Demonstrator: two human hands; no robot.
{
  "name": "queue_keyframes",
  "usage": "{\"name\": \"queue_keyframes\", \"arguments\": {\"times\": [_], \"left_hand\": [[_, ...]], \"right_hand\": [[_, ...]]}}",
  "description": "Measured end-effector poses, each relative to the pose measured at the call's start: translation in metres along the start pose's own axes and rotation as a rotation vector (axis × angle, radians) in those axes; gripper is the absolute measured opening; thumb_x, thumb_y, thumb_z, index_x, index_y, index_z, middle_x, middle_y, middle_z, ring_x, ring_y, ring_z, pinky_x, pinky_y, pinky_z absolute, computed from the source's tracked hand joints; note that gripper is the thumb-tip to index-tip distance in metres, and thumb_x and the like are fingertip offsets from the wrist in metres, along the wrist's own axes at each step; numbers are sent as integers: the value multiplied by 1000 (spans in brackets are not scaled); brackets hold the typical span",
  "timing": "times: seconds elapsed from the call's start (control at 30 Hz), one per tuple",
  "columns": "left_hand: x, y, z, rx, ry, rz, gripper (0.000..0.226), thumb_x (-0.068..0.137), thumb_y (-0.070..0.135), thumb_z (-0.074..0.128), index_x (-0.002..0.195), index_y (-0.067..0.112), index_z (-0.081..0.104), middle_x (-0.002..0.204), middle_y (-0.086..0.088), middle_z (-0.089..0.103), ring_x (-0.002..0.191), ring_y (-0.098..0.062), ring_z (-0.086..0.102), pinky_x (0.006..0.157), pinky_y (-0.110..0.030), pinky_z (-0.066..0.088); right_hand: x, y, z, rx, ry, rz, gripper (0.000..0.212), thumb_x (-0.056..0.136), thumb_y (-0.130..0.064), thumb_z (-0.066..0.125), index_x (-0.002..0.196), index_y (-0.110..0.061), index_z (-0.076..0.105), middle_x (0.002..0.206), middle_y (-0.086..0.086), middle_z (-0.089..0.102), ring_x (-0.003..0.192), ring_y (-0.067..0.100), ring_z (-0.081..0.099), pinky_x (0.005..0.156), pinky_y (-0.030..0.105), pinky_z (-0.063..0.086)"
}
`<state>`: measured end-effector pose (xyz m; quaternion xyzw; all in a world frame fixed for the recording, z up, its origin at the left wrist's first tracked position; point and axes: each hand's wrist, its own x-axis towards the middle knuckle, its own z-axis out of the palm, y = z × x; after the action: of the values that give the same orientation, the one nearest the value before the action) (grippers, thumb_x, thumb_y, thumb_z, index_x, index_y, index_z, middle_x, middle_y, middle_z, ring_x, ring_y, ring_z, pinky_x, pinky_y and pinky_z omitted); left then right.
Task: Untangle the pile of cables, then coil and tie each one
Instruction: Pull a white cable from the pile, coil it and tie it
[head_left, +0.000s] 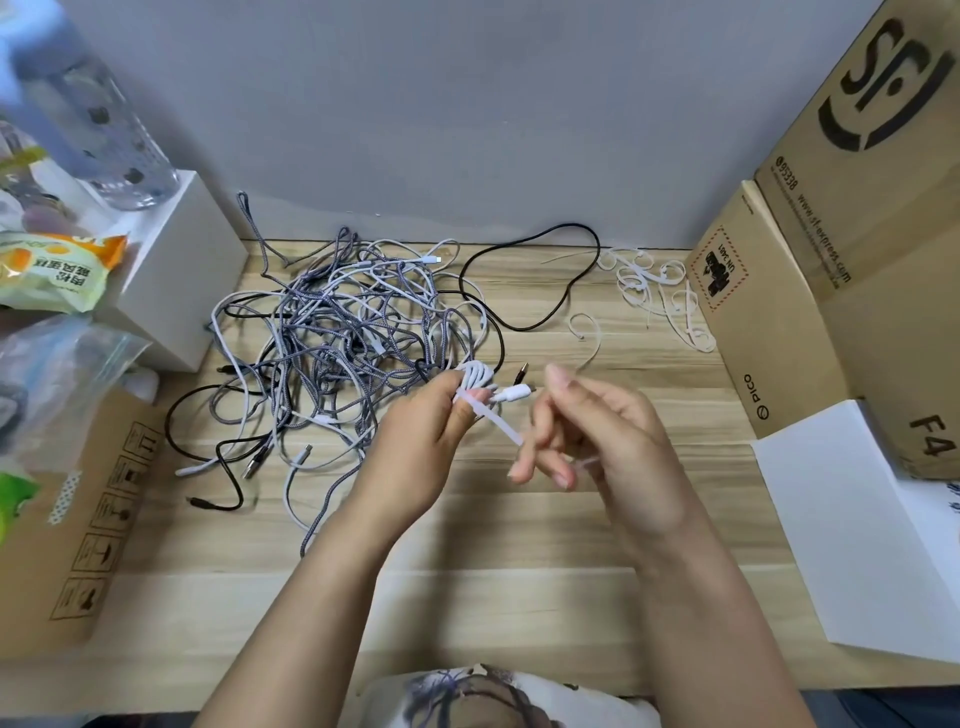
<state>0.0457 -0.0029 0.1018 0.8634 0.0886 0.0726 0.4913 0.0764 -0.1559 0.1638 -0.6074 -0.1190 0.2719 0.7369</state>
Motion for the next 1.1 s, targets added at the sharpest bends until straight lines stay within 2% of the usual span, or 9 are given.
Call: {"name": "queue_keyframes", "arguments": {"times": [0.17,0.23,0.33,0.5,0.63,0.77,0.93,1.0,1.1], "left_hand": [[-3,6,-3,408,-33,180,28,93,49,33,83,22,35,69,-1,51,74,-37,50,55,-37,31],[-4,10,-5,464,-17,205,34,90,55,25,85,23,33,73,-4,54,77,-39,53,56,-38,33],[-6,11,-5,443,7,158,30,91,52,28,88,23,31,70,-5,53,78,-41,51,57,-37,28],[-8,10,0,67,-80,87,42,91,56,36,88,16,48,67,2,54,68,-21,53,61,-38,41],[-9,14,3,-297,-197,-3,28,95,42,42,77,21,47,66,3,52,60,-10,43,56,-23,39],[-8,19,2,-366,-181,-37,27,91,37,41,72,19,45,60,9,44,53,-6,34,50,-18,31],[-6,23,3,-327,-169,-26,28,90,31,38,66,18,45,55,9,45,50,-7,36,50,-20,31],[-6,24,3,-357,-158,-39,26,88,28,36,66,17,44,53,8,43,49,-8,35,50,-21,29],[-8,30,2,-437,-152,-60,24,87,24,37,65,19,42,51,10,38,46,-5,33,46,-17,27]], "right_hand": [[8,16,-2,-323,-30,220,35,87,-26,65,62,-11,45,37,-6,43,41,18,49,58,27,46],[11,26,-2,-398,48,255,35,86,-31,64,62,-15,43,36,-8,41,35,9,43,60,38,50],[11,28,-4,-294,30,328,30,87,-33,62,66,-16,48,48,-4,39,40,5,38,55,33,50],[10,22,-5,-190,-61,281,26,94,-9,50,70,-8,60,53,-4,53,43,8,51,51,24,51],[9,25,-4,-158,-16,251,29,96,-6,45,71,-7,58,49,-6,49,33,3,33,35,17,33],[9,24,-1,-110,-12,329,31,98,-8,39,70,-10,53,44,-10,36,32,-1,17,35,10,13],[8,27,9,-137,131,298,36,91,-5,40,57,-14,46,38,-11,27,33,3,15,35,14,12],[9,30,11,-102,179,274,36,81,-10,50,47,-19,45,39,-8,25,34,4,15,35,13,13],[9,31,14,-66,223,197,27,63,-18,46,37,-19,42,38,-8,24,33,4,16,35,12,14]]}}
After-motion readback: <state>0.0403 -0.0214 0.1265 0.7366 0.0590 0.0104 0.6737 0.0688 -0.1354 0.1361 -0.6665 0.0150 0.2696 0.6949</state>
